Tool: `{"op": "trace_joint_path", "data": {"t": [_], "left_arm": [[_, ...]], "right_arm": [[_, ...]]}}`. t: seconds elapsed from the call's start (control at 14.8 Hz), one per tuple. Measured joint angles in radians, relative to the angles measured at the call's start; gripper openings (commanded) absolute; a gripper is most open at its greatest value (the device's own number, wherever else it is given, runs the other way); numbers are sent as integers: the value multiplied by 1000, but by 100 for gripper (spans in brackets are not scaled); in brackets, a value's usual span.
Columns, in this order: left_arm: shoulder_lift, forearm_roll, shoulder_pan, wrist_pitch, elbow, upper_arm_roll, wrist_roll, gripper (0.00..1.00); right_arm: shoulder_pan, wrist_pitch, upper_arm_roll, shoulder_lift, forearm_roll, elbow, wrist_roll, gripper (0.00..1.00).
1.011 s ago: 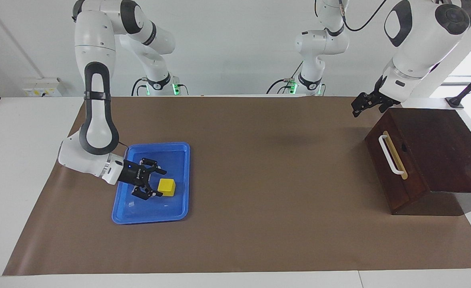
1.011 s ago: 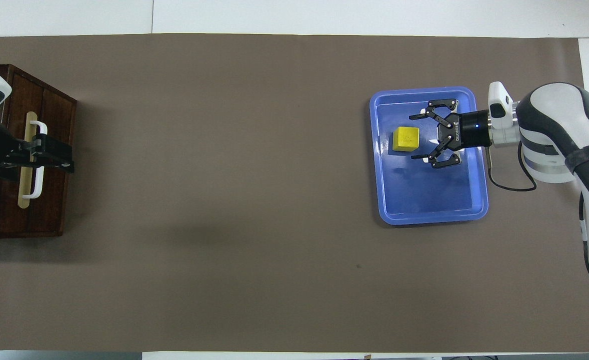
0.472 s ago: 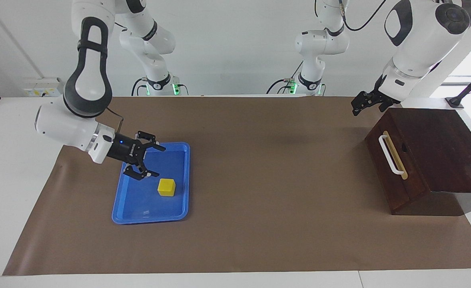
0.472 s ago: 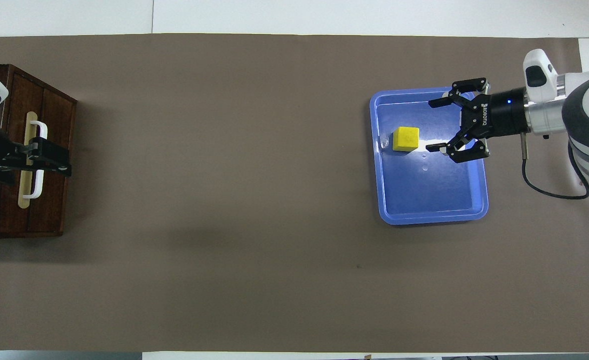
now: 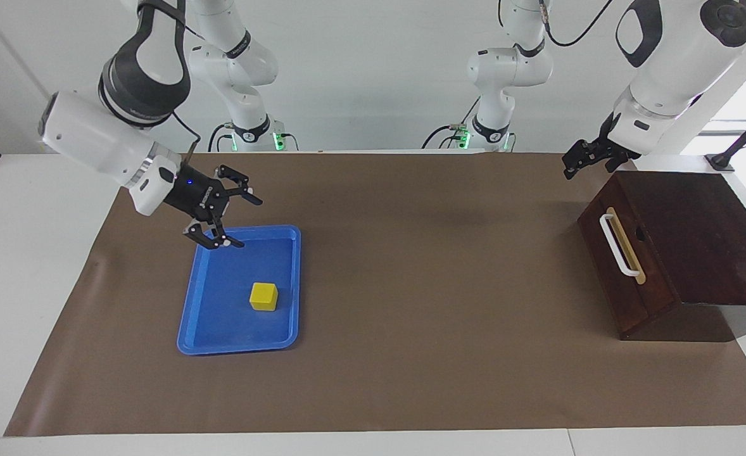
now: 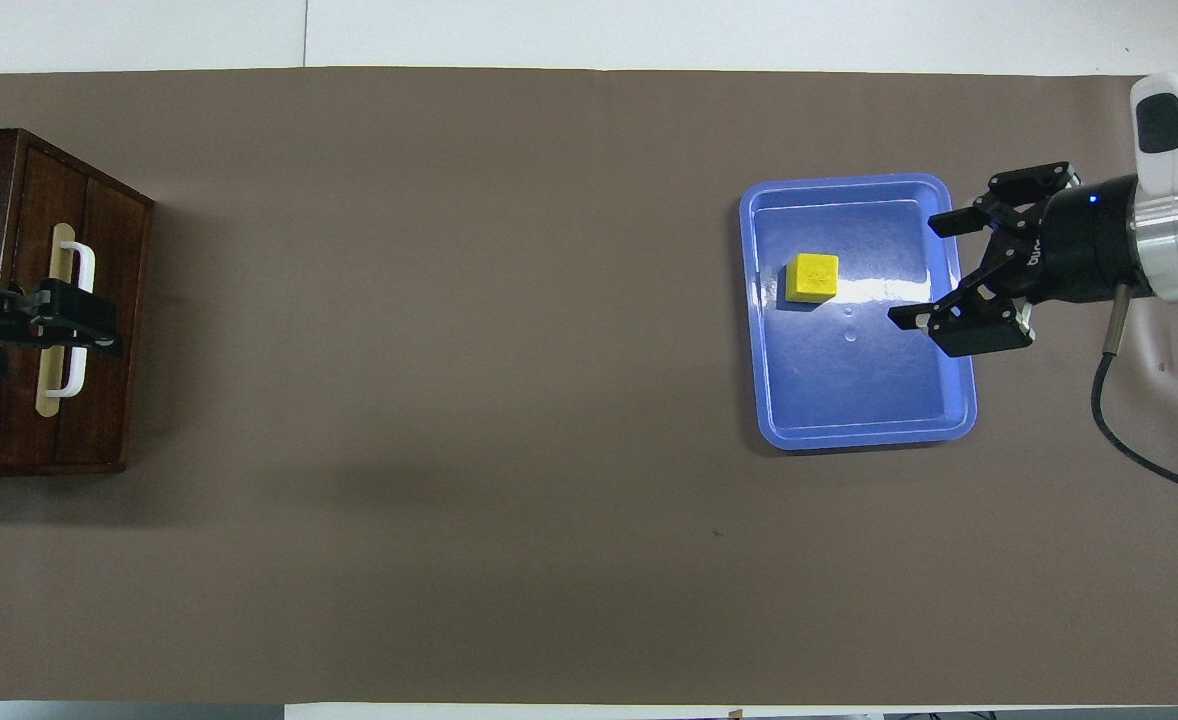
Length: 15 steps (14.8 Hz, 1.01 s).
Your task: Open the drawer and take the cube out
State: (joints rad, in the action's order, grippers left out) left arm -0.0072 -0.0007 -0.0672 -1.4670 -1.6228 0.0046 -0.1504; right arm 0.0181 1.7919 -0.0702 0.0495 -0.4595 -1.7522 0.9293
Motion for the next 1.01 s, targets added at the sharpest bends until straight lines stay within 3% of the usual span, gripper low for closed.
{"op": "trace_joint_path", "data": {"t": [0.2, 0.54, 0.74, 1.01], "left_arm": [[-2, 0, 0, -13, 0, 0, 71, 100], [-2, 0, 0, -43, -1, 0, 111, 100], [-2, 0, 6, -51, -2, 0, 111, 100], [-2, 0, 15, -52, -2, 1, 111, 100]], "right_arm": [[-20, -110, -2, 61, 119, 1, -317, 100], [-12, -232, 9, 66, 361, 3, -737, 100], [-10, -244, 12, 60, 454, -7, -825, 100], [21, -234, 13, 45, 466, -34, -830, 100]]}}
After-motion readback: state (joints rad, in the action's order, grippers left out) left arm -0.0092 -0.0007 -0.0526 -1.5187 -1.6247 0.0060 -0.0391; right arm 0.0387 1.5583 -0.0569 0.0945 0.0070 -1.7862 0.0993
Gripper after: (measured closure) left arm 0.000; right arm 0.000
